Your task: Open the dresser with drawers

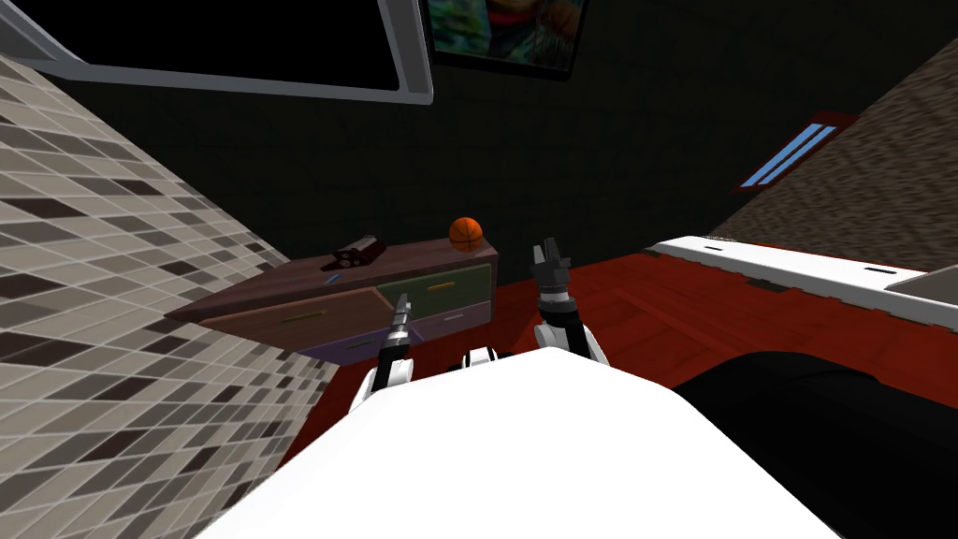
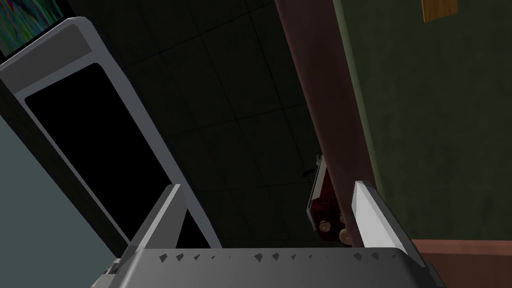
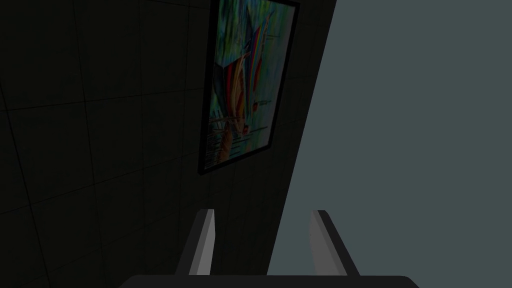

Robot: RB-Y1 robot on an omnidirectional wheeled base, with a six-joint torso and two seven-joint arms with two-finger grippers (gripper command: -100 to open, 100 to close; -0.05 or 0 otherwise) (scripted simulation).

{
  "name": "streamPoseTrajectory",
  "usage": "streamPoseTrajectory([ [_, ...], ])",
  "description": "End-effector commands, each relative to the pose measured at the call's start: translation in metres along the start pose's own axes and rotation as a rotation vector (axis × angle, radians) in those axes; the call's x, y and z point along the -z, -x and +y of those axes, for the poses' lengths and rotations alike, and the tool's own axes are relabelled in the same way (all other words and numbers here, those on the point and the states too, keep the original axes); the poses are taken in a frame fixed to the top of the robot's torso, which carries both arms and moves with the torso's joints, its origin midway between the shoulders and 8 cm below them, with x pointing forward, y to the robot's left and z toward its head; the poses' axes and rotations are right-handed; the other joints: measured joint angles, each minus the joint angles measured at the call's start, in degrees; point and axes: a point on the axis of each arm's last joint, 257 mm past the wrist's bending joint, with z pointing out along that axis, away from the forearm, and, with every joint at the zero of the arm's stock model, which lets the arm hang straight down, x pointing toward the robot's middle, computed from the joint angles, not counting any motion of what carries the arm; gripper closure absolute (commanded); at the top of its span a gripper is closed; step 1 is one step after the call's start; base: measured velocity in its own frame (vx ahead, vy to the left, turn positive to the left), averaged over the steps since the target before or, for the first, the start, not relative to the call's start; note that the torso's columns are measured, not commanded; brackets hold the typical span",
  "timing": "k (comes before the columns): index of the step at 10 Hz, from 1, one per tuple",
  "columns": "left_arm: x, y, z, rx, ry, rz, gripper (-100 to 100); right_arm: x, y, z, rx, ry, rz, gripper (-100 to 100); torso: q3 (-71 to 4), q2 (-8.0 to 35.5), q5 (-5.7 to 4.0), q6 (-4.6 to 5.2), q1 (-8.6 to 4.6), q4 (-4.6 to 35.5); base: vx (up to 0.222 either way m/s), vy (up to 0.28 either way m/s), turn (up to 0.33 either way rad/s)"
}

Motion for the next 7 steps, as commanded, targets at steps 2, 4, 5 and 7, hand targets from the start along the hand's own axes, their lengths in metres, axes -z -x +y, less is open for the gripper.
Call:
streamPoseTrajectory([
  [2, 0.002, -0.009, 0.028, 0.006, 0.046, 0.007, -100, 0.0, 0.0, 0.0, 0.0, 0.0, 0.0, 0, 0.02, 0.03, 0.0, 0.01, -0.02, 0.01, 0.073, 0.005, -0.02],
  [4, 0.005, -0.013, 0.039, 0.01, 0.068, 0.009, -100, 0.0, 0.0, 0.0, 0.0, 0.0, 0.0, 0, -0.02, -0.01, -0.01, 0.0, -0.03, -0.01, 0.06, 0.0, -0.006],
  [5, 0.007, -0.017, 0.049, 0.014, 0.086, 0.012, -100, 0.0, 0.0, 0.0, 0.0, 0.0, 0.0, 0, -0.01, -0.02, -0.01, 0.01, -0.03, 0.0, 0.096, 0.002, -0.02],
  [7, 0.011, -0.026, 0.065, 0.025, 0.116, 0.015, -100, 0.0, 0.0, 0.0, 0.0, 0.0, 0.0, 0, -0.08, -0.12, 0.01, 0.0, 0.03, -0.04, 0.098, 0.011, -0.021],
])
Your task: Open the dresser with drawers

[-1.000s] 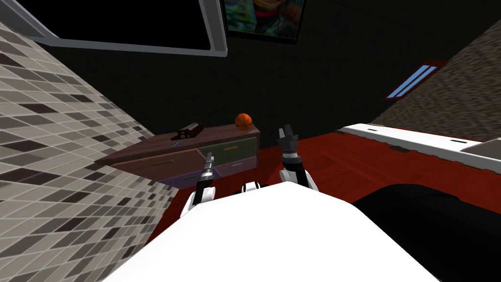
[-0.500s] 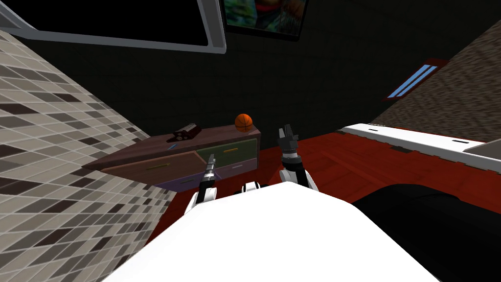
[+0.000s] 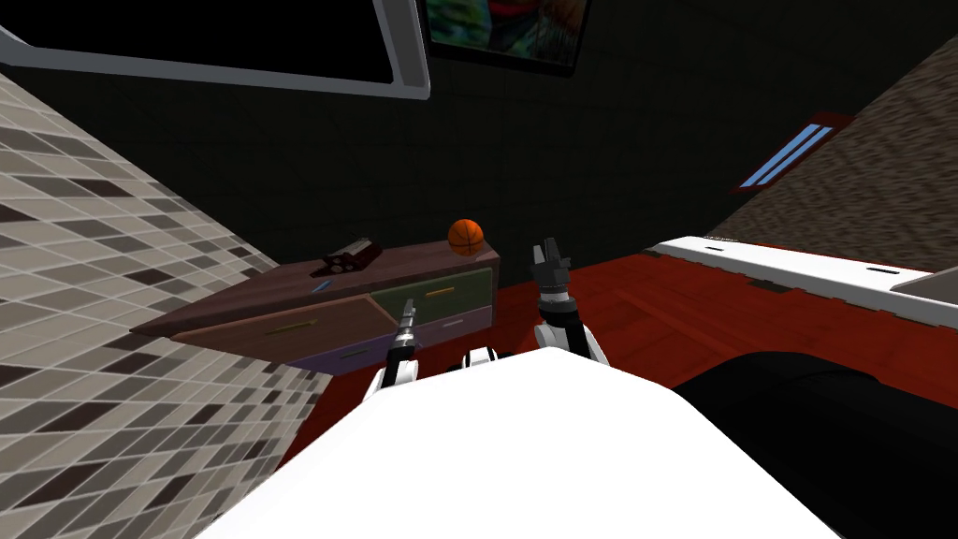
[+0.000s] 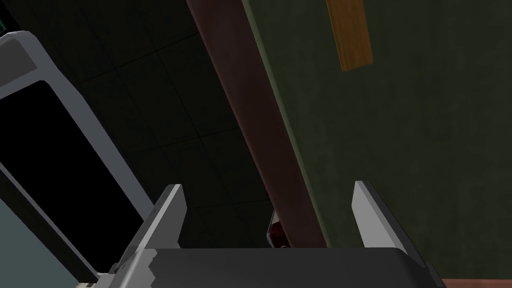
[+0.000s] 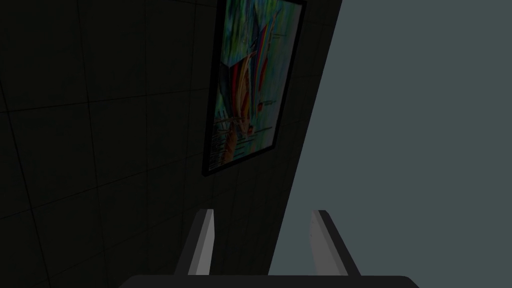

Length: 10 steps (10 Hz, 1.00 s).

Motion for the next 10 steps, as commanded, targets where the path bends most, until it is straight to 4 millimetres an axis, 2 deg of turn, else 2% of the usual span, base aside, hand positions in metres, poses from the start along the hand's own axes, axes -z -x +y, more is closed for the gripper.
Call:
streamPoseTrajectory([
  [1, 0.002, -0.008, 0.016, 0.009, 0.029, 0.004, -100, 0.0, 0.0, 0.0, 0.0, 0.0, 0.0, 0, 0.04, 0.07, 0.0, 0.0, -0.04, 0.02, 0.066, 0.004, -0.002],
  [7, 0.013, -0.041, 0.055, 0.066, 0.113, 0.01, -100, 0.0, 0.0, 0.0, 0.0, 0.0, 0.0, 0, 0.05, 0.07, -0.02, 0.0, -0.05, 0.02, 0.078, 0.006, -0.013],
  [9, 0.017, -0.063, 0.063, 0.114, 0.139, 0.005, -100, 0.0, 0.0, 0.0, 0.0, 0.0, 0.0, 0, 0.08, 0.12, -0.01, 0.01, -0.05, 0.04, 0.073, 0.004, -0.013],
  [10, 0.015, -0.056, 0.059, 0.1, 0.131, 0.006, -100, 0.0, 0.0, 0.0, 0.0, 0.0, 0.0, 0, 0.08, 0.12, -0.01, 0.0, -0.03, 0.04, 0.031, 0.002, -0.002],
])
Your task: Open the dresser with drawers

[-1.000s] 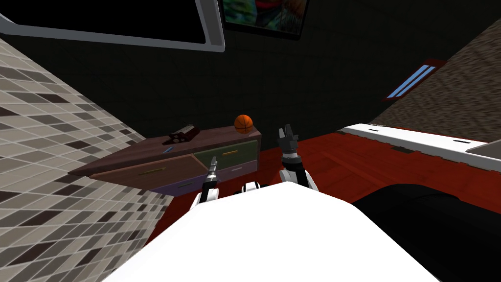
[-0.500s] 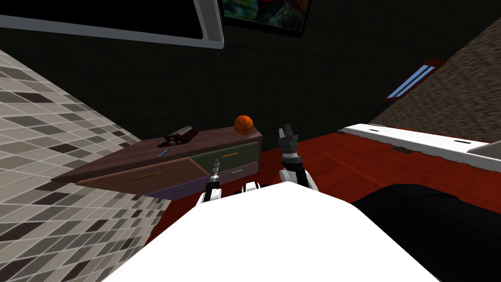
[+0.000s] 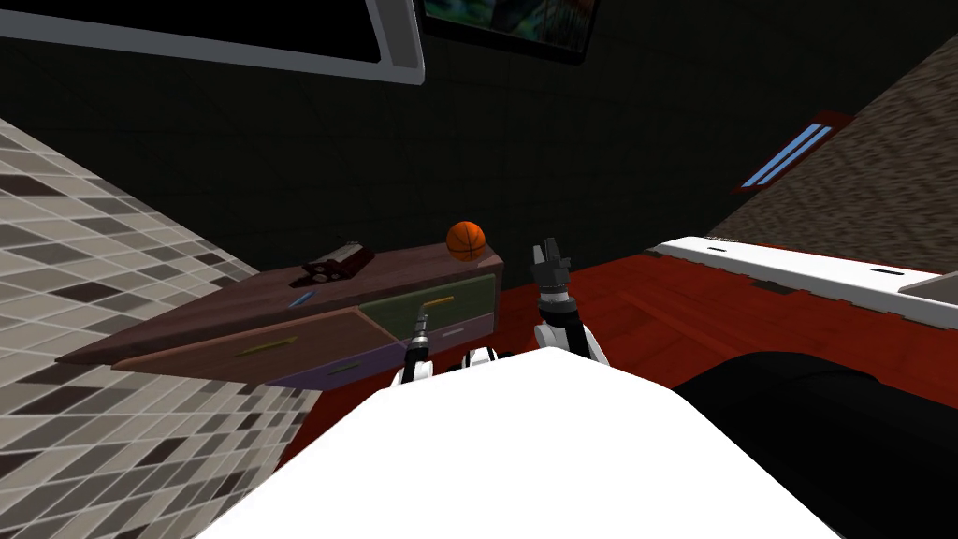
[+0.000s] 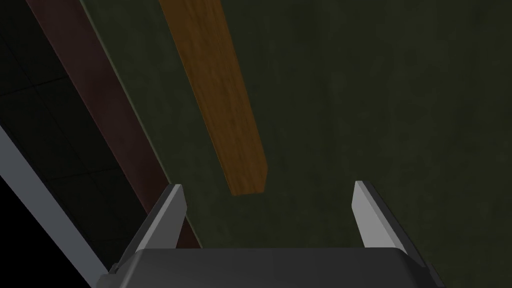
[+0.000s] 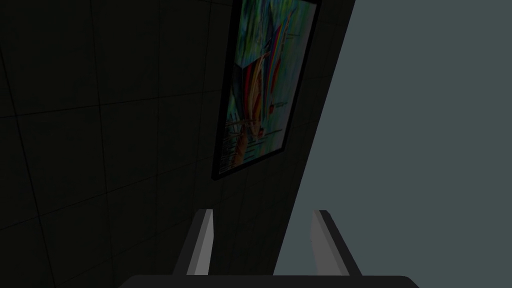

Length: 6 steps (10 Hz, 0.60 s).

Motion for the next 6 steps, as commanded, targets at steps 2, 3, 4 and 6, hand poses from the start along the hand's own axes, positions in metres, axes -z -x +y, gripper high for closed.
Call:
streamPoseTrajectory([
  [2, -0.0049, -0.0003, -0.0021, 0.002, 0.0, 0.0, -100, 0.0, 0.0, 0.0, 0.0, 0.0, 0.0, 0, 0.0, -0.02, 0.0, 0.01, -0.01, 0.01, 0.044, -0.002, -0.003],
  [3, -0.0056, -0.0003, -0.0021, 0.002, 0.001, 0.0, 100, 0.0, 0.0, 0.0, 0.0, 0.0, 0.0, 0, 0.0, 0.02, 0.0, 0.0, -0.01, -0.01, 0.005, 0.0, 0.001],
  [4, -0.0057, -0.001, -0.004, 0.002, -0.001, 0.002, 100, 0.0, 0.0, 0.0, 0.0, 0.0, 0.0, 0, 0.04, 0.06, 0.0, 0.0, -0.01, 0.01, -0.108, 0.0, 0.027],
  [6, -0.0059, -0.0018, -0.0059, 0.003, -0.002, 0.005, 100, -0.0001, -0.0001, 0.0, 0.0, 0.0, 0.0, 0, 0.03, 0.01, 0.08, 0.01, 0.11, -0.07, -0.184, -0.032, 0.013],
])
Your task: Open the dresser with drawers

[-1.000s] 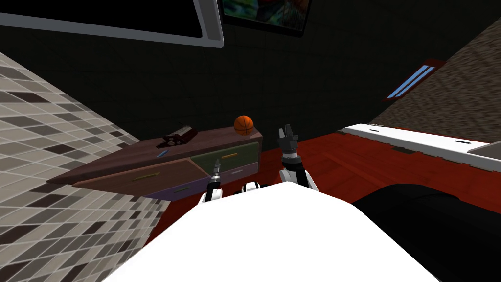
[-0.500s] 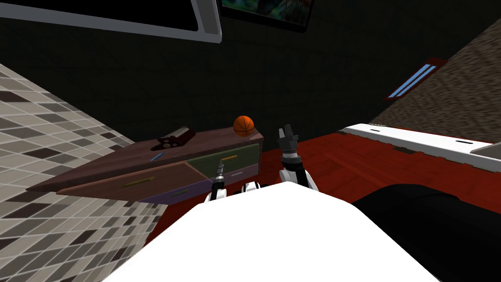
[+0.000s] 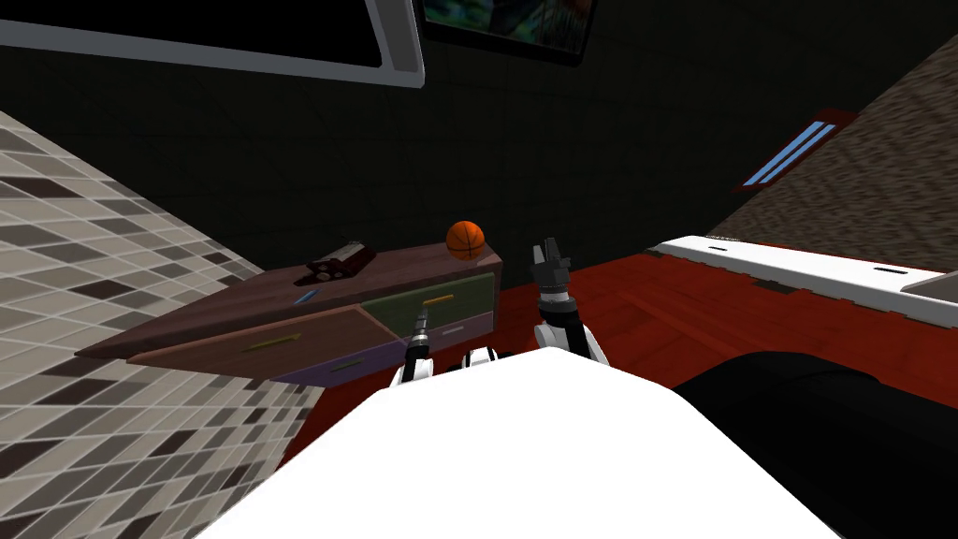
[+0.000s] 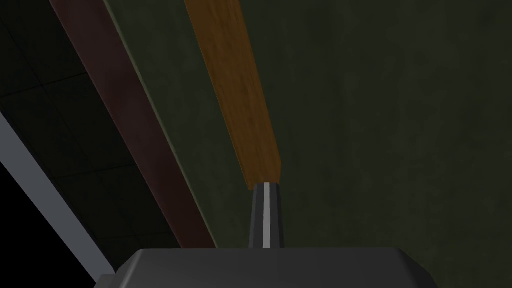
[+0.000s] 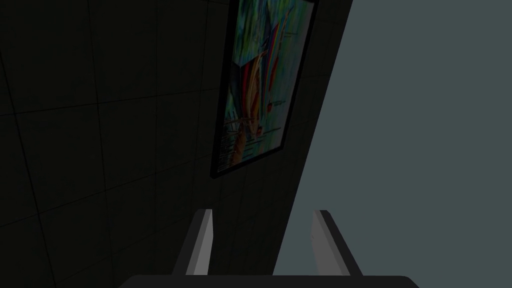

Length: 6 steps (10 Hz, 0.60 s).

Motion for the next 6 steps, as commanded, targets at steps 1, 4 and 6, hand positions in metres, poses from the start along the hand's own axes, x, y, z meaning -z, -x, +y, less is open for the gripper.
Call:
streamPoseTrajectory([
  [1, 0.001, -0.001, 0.0, 0.0, 0.006, 0.005, 100, 0.0, 0.0, 0.0, 0.0, 0.0, 0.0, 0, 0.01, 0.05, -0.07, -0.01, -0.11, 0.06, -0.185, -0.019, 0.019],
  [4, 0.0, 0.01, 0.0, -0.032, 0.004, 0.012, -100, 0.0, 0.0, 0.0, 0.0, 0.0, 0.0, 0, -0.2, -0.33, -0.07, 0.0, -0.08, -0.01, -0.096, -0.001, 0.006],
  [6, -0.002, 0.024, 0.0, -0.074, 0.0, 0.021, -100, 0.0, 0.0, 0.0, 0.0, 0.0, 0.0, 0, -0.26, -0.39, -0.08, -0.01, -0.1, -0.04, 0.029, 0.0, 0.0],
])
